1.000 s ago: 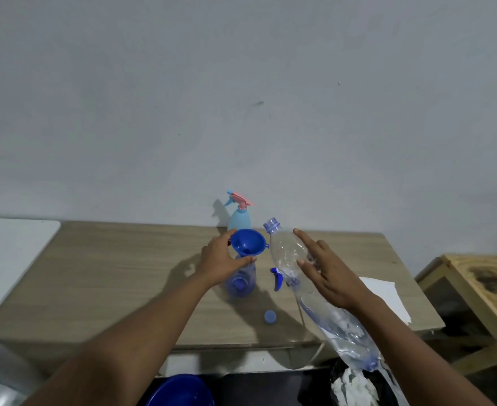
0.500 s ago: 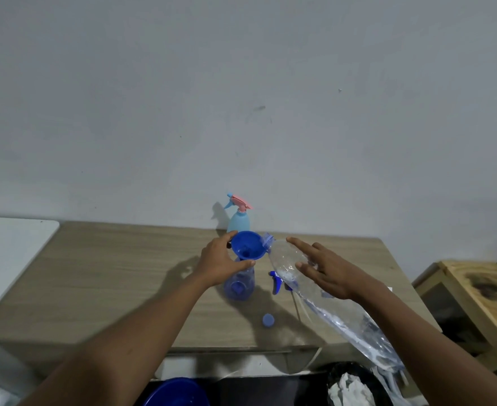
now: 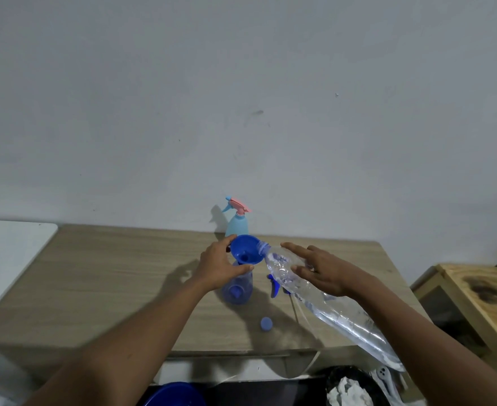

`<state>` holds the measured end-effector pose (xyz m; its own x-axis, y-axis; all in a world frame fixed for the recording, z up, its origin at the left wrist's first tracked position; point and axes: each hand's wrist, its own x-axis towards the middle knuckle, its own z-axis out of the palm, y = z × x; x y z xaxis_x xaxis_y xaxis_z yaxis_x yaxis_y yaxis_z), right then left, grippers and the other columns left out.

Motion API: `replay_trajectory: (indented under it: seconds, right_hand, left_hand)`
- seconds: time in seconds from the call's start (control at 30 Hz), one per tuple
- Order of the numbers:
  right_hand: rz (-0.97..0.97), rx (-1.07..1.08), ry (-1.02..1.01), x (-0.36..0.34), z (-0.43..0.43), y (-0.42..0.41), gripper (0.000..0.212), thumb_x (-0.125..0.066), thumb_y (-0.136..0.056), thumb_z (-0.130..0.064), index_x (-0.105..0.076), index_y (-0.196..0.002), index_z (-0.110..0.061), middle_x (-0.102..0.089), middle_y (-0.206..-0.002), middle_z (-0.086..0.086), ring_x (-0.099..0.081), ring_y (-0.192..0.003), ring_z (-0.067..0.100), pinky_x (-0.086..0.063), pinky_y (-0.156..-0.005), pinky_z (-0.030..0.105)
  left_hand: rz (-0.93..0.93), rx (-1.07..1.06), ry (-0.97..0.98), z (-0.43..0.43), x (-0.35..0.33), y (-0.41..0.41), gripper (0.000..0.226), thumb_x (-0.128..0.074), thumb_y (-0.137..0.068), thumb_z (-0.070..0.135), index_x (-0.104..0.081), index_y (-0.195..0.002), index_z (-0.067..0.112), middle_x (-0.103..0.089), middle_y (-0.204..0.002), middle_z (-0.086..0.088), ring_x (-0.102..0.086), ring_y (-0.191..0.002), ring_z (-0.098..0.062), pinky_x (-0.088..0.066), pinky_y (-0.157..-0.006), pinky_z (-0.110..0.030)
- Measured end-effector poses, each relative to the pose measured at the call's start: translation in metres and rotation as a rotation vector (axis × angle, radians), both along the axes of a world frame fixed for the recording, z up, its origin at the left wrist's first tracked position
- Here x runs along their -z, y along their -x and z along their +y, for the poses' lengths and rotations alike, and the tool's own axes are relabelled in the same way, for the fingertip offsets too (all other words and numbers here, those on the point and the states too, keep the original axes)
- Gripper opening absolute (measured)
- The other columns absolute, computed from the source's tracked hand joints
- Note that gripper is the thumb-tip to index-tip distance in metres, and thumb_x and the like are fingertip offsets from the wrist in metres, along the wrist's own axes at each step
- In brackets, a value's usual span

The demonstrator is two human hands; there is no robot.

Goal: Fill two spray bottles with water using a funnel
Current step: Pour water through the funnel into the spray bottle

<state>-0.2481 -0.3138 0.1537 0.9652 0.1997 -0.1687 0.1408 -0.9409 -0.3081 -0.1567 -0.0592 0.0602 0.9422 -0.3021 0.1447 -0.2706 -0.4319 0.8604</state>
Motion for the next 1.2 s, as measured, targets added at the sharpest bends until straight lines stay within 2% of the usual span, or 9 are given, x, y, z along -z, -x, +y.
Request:
replay_trajectory:
  seconds: [0.1, 0.2, 0.33, 0.8, 1.03, 1.2]
  right_hand:
    - [0.011, 0.001, 0.01, 0.0002, -0.0006, -0.0004, 0.053, -0.038, -0.099, -0.055, -0.015, -0.147, -0.058, -0.054, -0.107, 0.001, -0.06, -0.097, 0.021, -0.048, -0.094, 0.042]
    - [0.018, 0.003, 0.02, 0.0005, -0.0016, -0.002, 0.053, -0.037, -0.1, -0.055, -0.014, -0.147, -0.058, -0.054, -0.108, 0.001, -0.06, -0.097, 0.02, -0.047, -0.094, 0.041]
    - [0.031, -0.007, 0.032, 0.001, -0.002, -0.0046, 0.053, -0.037, -0.1, -0.055, -0.015, -0.148, -0.058, -0.055, -0.107, 0.001, -0.061, -0.097, 0.02, -0.048, -0.094, 0.042]
    - [0.023, -0.012, 0.031, 0.0027, -0.0032, -0.0074, 0.053, -0.037, -0.1, -0.055, -0.015, -0.148, -0.057, -0.055, -0.111, 0.002, -0.061, -0.103, 0.021, -0.047, -0.095, 0.042]
    - [0.0, -0.006, 0.027, 0.0044, -0.0042, -0.0057, 0.055, -0.038, -0.1, -0.054, -0.015, -0.15, -0.054, -0.054, -0.11, 0.0, -0.06, -0.101, 0.021, -0.047, -0.097, 0.042]
    - [-0.032, -0.008, -0.007, 0.0088, -0.0058, -0.0011, 0.055, -0.037, -0.1, -0.055, -0.011, -0.148, -0.059, -0.053, -0.111, -0.001, -0.06, -0.099, 0.017, -0.048, -0.094, 0.04]
  left_hand:
    - [0.003, -0.001, 0.004, 0.0002, 0.0002, 0.0005, 0.067, -0.081, -0.051, 0.052, -0.058, -0.113, 0.039, -0.07, -0.1, 0.014, -0.065, -0.095, -0.011, -0.055, -0.089, -0.04]
    - [-0.01, -0.007, 0.003, 0.0004, -0.0006, 0.0013, 0.061, -0.086, -0.055, 0.044, -0.054, -0.107, 0.045, -0.069, -0.098, 0.017, -0.065, -0.093, -0.009, -0.055, -0.088, -0.039]
    - [0.002, -0.013, -0.005, 0.0002, -0.0018, 0.0009, 0.066, -0.09, -0.059, 0.038, -0.058, -0.117, 0.035, -0.068, -0.101, 0.015, -0.064, -0.096, -0.011, -0.054, -0.09, -0.037]
    - [0.009, -0.033, -0.019, -0.0016, -0.0042, 0.0024, 0.078, -0.091, -0.061, 0.035, -0.058, -0.131, 0.021, -0.065, -0.106, 0.013, -0.062, -0.101, -0.012, -0.053, -0.091, -0.035]
    - [0.008, -0.023, -0.007, -0.0023, -0.0024, 0.0018, 0.075, -0.091, -0.062, 0.035, -0.058, -0.128, 0.023, -0.067, -0.107, 0.011, -0.062, -0.1, -0.013, -0.054, -0.091, -0.038]
    - [0.023, -0.019, -0.006, -0.0021, 0.0021, -0.0007, 0.078, -0.089, -0.059, 0.041, -0.058, -0.129, 0.028, -0.069, -0.108, 0.011, -0.063, -0.1, -0.012, -0.054, -0.091, -0.038]
